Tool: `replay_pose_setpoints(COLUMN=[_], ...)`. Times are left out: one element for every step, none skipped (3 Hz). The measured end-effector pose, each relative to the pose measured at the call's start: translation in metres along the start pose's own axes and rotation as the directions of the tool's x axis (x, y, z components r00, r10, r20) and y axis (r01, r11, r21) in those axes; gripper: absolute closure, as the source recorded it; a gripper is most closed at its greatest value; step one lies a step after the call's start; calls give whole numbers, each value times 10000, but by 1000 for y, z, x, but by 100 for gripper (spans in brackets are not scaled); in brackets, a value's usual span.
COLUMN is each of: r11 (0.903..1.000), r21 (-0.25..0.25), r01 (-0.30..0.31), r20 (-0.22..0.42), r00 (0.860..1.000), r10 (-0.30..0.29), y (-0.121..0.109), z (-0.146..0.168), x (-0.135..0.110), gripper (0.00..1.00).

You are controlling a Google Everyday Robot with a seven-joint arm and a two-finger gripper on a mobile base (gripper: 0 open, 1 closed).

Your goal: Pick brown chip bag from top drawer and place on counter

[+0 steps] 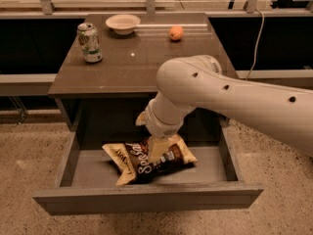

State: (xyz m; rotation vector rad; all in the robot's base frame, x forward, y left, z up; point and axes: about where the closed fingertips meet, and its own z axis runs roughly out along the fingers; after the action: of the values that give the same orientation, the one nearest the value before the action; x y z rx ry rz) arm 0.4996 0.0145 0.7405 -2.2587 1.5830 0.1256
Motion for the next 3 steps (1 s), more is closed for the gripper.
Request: replay_pose_setpoints(r11=[9994, 9946, 9904], r21=[-336, -959, -1288], r01=[-87, -401, -509], r20=[156, 455, 313], r00=[9998, 9980, 9980], r10=[92, 446, 554], y=[1, 5, 6], z=[3, 36, 61], x=[5, 20, 36], gripper=[7, 2, 24])
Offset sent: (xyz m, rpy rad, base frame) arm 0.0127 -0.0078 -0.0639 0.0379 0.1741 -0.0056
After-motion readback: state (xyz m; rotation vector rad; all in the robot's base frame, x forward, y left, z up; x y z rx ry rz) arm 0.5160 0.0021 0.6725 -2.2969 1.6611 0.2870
